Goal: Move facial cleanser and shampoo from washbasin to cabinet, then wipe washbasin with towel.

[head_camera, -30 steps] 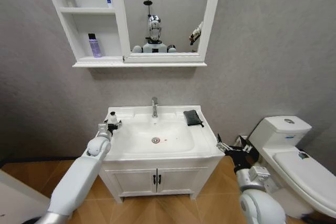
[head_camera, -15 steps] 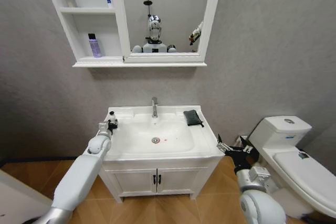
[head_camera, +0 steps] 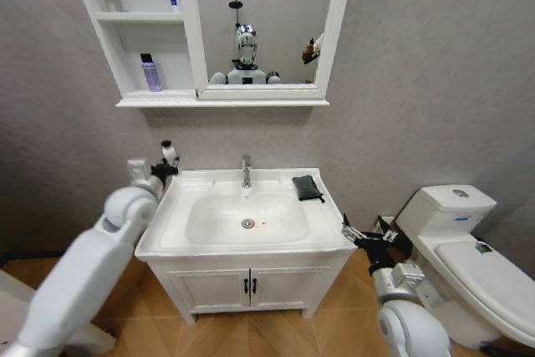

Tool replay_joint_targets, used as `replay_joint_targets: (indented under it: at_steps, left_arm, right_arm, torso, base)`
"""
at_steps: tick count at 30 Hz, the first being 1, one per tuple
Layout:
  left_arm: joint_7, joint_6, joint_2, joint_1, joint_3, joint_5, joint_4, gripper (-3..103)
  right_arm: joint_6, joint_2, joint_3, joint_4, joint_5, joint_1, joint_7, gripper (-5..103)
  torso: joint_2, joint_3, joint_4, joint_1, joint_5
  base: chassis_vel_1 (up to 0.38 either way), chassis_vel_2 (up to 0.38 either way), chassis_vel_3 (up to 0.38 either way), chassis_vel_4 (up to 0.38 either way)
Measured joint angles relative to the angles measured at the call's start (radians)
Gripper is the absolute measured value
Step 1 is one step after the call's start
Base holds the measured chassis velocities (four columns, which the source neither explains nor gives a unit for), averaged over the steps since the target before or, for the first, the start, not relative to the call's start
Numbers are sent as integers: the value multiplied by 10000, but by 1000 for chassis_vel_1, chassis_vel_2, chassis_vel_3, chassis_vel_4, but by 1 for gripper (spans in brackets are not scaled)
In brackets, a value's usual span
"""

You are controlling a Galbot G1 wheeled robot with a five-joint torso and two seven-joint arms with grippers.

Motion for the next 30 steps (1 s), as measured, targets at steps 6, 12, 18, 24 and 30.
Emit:
replay_joint_targets:
  at_steps: [6, 12, 18, 24, 30]
  left_arm:
    - [-1, 133, -209, -3888, 2000, -1304, 2170, 32]
    - [974, -52, -1207, -6024, 3189, -645, 4702, 32]
    - [1742, -276, -2131, -6983, 3503, 381, 6975, 32]
    - [2016, -417, -2633, -7067, 3445, 761, 7968, 31]
    - [2218, -488, -2896, -7067, 3346, 1114, 8435, 31]
  right_arm:
    - [6, -54, 59, 90, 18, -15, -5, 100]
    - [67, -35, 230, 160, 60, -114, -2, 100]
    - [147, 41, 269, 203, 67, -214, -1, 100]
    - [149, 1, 327, 258, 110, -204, 14, 100]
    - [149, -20, 394, 291, 157, -228, 26, 100]
  torso:
    - [0, 2, -4, 1, -1]
    - [0, 3, -2, 2, -2]
    - [-1, 4, 0, 3, -2]
    - [-1, 3, -2, 2, -3]
    - [-1, 2, -2, 2, -3]
  base:
    - [0, 0, 0, 0]
    - [0, 0, 0, 0]
    - [0, 0, 0, 0]
    - [0, 0, 0, 0]
    - [0, 0, 0, 0]
